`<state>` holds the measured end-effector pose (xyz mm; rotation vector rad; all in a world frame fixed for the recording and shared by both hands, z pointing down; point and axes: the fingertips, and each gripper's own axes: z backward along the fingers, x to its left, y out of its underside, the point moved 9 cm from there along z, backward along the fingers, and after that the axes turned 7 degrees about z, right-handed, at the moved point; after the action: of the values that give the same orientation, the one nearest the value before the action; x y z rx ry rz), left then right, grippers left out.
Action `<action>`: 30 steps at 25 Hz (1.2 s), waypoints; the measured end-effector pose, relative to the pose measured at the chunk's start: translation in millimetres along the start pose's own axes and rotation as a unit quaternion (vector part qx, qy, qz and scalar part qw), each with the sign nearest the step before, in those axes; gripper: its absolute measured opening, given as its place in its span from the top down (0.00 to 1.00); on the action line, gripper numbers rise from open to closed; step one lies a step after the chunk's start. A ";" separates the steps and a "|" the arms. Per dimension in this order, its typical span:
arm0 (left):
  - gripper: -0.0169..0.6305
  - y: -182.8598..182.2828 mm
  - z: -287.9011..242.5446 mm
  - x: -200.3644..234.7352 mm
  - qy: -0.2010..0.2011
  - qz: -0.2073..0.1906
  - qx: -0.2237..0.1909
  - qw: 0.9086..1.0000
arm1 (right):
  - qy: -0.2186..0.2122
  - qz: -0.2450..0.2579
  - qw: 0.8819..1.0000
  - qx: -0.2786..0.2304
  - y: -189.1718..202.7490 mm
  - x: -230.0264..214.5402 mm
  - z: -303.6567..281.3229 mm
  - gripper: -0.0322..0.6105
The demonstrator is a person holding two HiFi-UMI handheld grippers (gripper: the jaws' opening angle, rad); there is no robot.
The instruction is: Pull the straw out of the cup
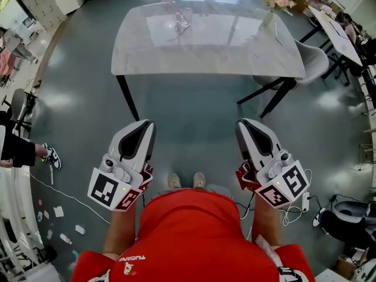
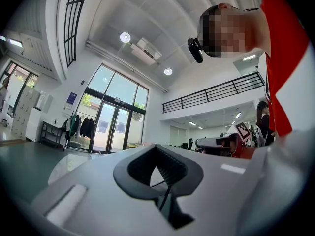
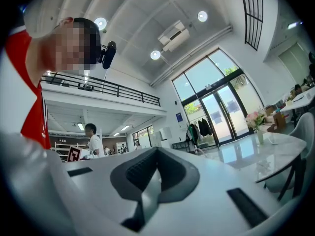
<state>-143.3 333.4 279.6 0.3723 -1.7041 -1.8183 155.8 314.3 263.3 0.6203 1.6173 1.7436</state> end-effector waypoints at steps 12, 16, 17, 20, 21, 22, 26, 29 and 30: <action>0.97 8.1 -23.3 -20.9 -0.012 -0.005 0.002 1.000 | -0.012 -0.009 1.000 -0.012 -4.1 -31.9 15.4 0.95; 0.97 9.9 -34.5 -27.5 -0.018 -0.009 0.001 1.000 | -0.024 -0.006 1.000 -0.014 -7.4 -44.7 16.5 0.95; 0.97 10.0 -37.6 -29.0 -0.021 -0.010 0.001 1.000 | -0.028 -0.005 0.999 -0.015 -8.7 -48.1 16.7 0.95; 0.97 9.5 -46.7 -33.5 -0.027 -0.017 -0.001 0.999 | -0.039 -0.001 0.999 -0.017 -12.7 -57.7 17.3 0.95; 0.97 9.3 -49.1 -34.7 -0.030 -0.019 -0.001 0.999 | -0.043 0.000 0.999 -0.018 -13.7 -60.6 16.8 0.95; 0.97 9.2 -50.8 -35.7 -0.032 -0.022 -0.001 0.999 | -0.047 0.002 0.999 -0.018 -14.2 -63.1 15.8 0.95; 0.97 9.2 -53.2 -38.3 -0.044 -0.028 -0.003 0.999 | -0.062 0.002 0.998 -0.018 -13.0 -68.8 11.8 0.95; 0.97 8.4 -53.5 -37.4 -0.050 -0.031 -0.004 0.998 | -0.069 0.000 0.997 -0.017 -11.4 -71.2 7.1 0.95; 0.97 8.0 -53.4 -36.8 -0.051 -0.032 -0.004 0.998 | -0.071 0.000 0.997 -0.018 -11.1 -71.8 5.3 0.95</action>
<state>-81.6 313.1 273.0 0.3394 -1.7712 -1.9210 208.9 264.6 259.9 0.7110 1.4849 1.6855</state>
